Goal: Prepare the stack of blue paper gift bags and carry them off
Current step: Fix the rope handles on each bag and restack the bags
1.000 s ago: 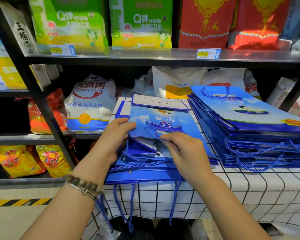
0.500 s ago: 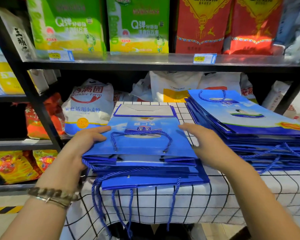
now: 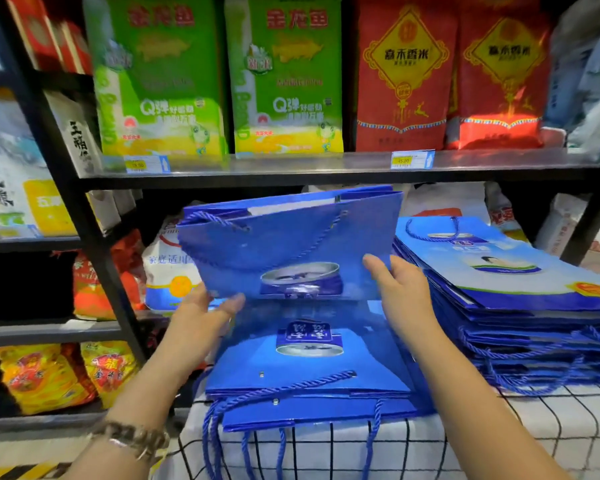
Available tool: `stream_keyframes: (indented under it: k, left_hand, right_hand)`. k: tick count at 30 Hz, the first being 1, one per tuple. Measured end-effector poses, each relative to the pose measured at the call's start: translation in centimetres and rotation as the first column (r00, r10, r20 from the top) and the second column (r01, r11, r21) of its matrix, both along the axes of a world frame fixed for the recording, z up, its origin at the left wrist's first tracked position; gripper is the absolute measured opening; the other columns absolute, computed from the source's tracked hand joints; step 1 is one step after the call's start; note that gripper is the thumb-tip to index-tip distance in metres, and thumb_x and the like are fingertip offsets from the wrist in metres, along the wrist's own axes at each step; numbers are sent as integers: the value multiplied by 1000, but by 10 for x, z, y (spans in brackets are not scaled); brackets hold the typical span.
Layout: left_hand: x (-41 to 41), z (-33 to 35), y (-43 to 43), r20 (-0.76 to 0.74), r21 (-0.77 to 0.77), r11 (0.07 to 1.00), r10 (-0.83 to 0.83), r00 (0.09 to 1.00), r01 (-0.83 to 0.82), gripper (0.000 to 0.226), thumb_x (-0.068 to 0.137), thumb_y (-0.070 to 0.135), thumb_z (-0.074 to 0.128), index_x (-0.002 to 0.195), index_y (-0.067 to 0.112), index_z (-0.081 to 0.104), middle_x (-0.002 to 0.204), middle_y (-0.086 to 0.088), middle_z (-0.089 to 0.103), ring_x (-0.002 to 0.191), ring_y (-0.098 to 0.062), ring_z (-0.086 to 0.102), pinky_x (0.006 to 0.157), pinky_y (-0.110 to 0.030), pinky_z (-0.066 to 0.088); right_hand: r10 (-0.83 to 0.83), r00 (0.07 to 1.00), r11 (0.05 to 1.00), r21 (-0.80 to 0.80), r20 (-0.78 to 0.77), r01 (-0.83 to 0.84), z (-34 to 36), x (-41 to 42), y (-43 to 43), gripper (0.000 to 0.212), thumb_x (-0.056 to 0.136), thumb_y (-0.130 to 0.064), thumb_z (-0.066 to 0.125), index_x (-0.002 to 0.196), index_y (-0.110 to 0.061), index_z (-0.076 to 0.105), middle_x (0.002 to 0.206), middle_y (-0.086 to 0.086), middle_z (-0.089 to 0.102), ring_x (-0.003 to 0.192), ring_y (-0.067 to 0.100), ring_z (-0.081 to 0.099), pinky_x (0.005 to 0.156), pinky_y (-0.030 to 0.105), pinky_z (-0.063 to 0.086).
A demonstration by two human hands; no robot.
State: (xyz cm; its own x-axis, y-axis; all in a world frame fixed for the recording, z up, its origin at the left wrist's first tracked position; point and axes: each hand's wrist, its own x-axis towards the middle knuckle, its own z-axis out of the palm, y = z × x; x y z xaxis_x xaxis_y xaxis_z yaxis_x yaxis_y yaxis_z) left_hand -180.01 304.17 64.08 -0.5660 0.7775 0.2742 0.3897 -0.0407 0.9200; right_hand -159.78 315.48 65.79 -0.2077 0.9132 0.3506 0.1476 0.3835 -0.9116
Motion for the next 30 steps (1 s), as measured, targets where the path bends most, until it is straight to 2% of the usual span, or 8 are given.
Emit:
stream_keyframes:
  k: [2,6,8,11,15,20,24,30]
  left_hand:
    - [0,12,9,39,154,988,21,999,-27,16,89,-2,53,95,12,58,82,15,65,63,14,59,67,-12,47]
    - [3,48,18,136,455,891,-66,988,-4,29,91,-7,44,88,20,54,66,26,67,62,12,60,60,-6,46]
    - [1,68,20,153,565,825,-78,985,-22,18,90,4,52,87,21,54,68,25,68,64,10,60,63,-8,47]
    - [-9,92,27,71,585,798,125,990,-143,6,82,27,60,86,26,55,84,13,67,78,-7,58,71,-24,48]
    - [-6,118,42,13,502,864,-51,999,38,67,69,11,74,126,16,38,115,2,64,94,-11,65,79,-30,53]
    - [31,132,73,-110,367,923,-81,991,116,70,58,22,76,118,32,43,115,12,61,100,-10,62,81,-32,52]
    - [74,130,137,-28,332,915,-233,972,228,71,58,16,76,122,18,46,116,5,63,101,-14,63,87,-40,52]
    - [154,87,237,-30,200,926,-321,947,320,52,69,-4,73,117,1,53,108,-2,62,96,-13,59,68,-10,42]
  right_hand:
    - [7,993,1000,23,-118,-4,11,-5,0,63,70,-55,56,78,8,55,75,24,59,64,35,45,63,40,44]
    - [144,956,986,119,-255,-117,34,-4,5,18,72,-39,61,80,-23,61,71,-17,66,65,0,55,62,15,44]
    - [173,957,980,140,-231,-144,40,-6,7,13,76,-25,68,82,-25,57,73,-18,65,65,-6,56,61,10,43]
    - [111,966,982,175,-234,-70,49,-12,9,20,81,-13,68,84,-26,54,82,-12,63,64,-10,57,60,8,44]
    - [-14,962,966,245,-272,83,80,2,24,32,75,-16,73,94,-27,51,89,-17,59,78,-1,58,66,12,44]
    - [-135,990,955,270,37,121,112,51,49,59,70,-29,77,122,-27,49,117,-9,56,106,9,53,86,24,41]
    - [-298,915,931,296,273,215,128,104,74,73,68,-40,78,130,-21,47,128,-3,53,112,16,51,79,23,33]
    - [-370,684,922,160,629,351,111,181,128,80,72,-53,69,135,-10,45,140,6,47,125,25,46,96,32,38]
